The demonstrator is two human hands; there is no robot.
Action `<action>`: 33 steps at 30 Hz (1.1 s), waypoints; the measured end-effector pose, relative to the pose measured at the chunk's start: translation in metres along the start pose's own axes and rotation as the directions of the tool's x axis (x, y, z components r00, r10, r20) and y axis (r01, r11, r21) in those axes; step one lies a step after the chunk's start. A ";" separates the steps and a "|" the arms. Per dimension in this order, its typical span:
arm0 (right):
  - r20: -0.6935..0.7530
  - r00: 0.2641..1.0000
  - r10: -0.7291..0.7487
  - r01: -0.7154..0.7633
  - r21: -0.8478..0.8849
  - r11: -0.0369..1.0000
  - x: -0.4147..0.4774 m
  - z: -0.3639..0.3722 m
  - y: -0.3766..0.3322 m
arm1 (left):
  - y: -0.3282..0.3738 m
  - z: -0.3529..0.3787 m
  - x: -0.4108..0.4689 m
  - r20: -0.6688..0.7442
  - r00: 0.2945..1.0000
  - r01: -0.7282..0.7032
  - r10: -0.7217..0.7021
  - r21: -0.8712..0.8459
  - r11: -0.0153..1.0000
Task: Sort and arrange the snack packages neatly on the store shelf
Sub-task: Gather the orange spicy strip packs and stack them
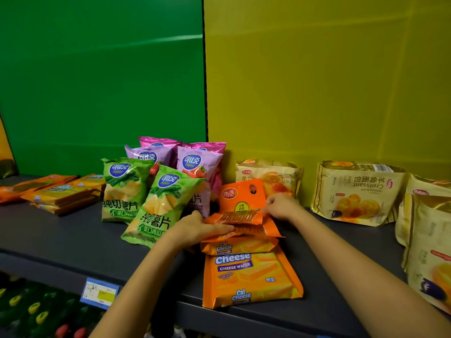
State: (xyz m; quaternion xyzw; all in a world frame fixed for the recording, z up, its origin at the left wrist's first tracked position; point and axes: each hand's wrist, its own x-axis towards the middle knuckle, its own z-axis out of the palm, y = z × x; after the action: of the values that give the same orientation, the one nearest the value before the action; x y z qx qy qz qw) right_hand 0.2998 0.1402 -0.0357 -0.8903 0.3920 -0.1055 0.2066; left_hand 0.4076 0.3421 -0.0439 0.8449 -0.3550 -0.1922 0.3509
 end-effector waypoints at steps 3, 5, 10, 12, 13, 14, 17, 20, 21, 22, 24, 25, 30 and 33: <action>-0.125 0.992 0.028 0.000 0.221 0.975 -0.007 -0.020 0.008 | 0.001 0.000 -0.001 -0.008 0.999 -0.042 0.043 0.042 0.998; -0.137 0.988 0.066 0.006 0.467 0.884 -0.016 -0.033 0.015 | 0.003 -0.002 -0.001 0.021 0.999 -0.045 0.044 0.070 0.996; -0.308 0.938 0.160 0.096 0.674 0.733 -0.048 -0.056 0.035 | 0.008 -0.005 0.009 0.056 0.998 -0.001 -0.007 0.138 0.990; -0.327 0.923 0.203 0.126 0.755 0.644 -0.059 -0.060 0.042 | 0.014 -0.004 0.012 0.081 0.996 0.007 -0.022 0.184 0.983; -0.328 0.917 0.228 0.137 0.794 0.592 -0.065 -0.061 0.046 | 0.017 -0.004 0.012 0.099 0.995 0.006 -0.028 0.217 0.976; -0.329 0.909 0.254 0.150 0.829 0.538 -0.068 -0.062 0.051 | 0.020 -0.003 0.013 0.116 0.993 0.003 -0.033 0.244 0.970; -0.342 0.888 0.308 0.173 0.868 0.465 -0.078 -0.063 0.063 | 0.028 0.000 0.012 0.143 0.989 0.003 -0.044 0.270 0.963; -0.376 0.869 0.321 0.210 0.869 0.448 -0.084 -0.064 0.069 | 0.038 0.001 0.006 0.122 0.993 -0.030 -0.002 0.263 0.964; -0.383 0.867 0.320 0.216 0.866 0.450 -0.086 -0.065 0.070 | 0.040 0.001 0.006 0.111 0.994 -0.040 0.012 0.260 0.965; -0.388 0.865 0.317 0.221 0.863 0.455 -0.087 -0.065 0.070 | 0.041 0.001 0.008 0.101 0.995 -0.052 0.028 0.246 0.968; -0.397 0.864 0.309 0.215 0.847 0.486 -0.088 -0.065 0.071 | 0.043 0.000 0.009 0.084 0.995 -0.065 0.048 0.212 0.975; -0.401 0.866 0.299 0.207 0.832 0.515 -0.088 -0.065 0.070 | 0.043 0.001 0.010 0.068 0.996 -0.067 0.054 0.206 0.976; -0.405 0.876 0.262 0.221 0.819 0.529 -0.087 -0.068 0.067 | 0.046 0.002 0.002 -0.040 0.996 -0.084 0.083 -0.018 0.996; -0.395 0.880 0.265 0.226 0.838 0.497 -0.082 -0.071 0.064 | 0.048 -0.003 -0.006 -0.057 0.994 -0.104 0.093 -0.235 0.966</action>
State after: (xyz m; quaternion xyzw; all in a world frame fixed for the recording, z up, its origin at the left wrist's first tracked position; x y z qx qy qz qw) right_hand 0.1781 0.1421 -0.0033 -0.6047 0.3338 -0.4995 0.5229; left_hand 0.3833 0.3237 -0.0062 0.7823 -0.3630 -0.1963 0.4666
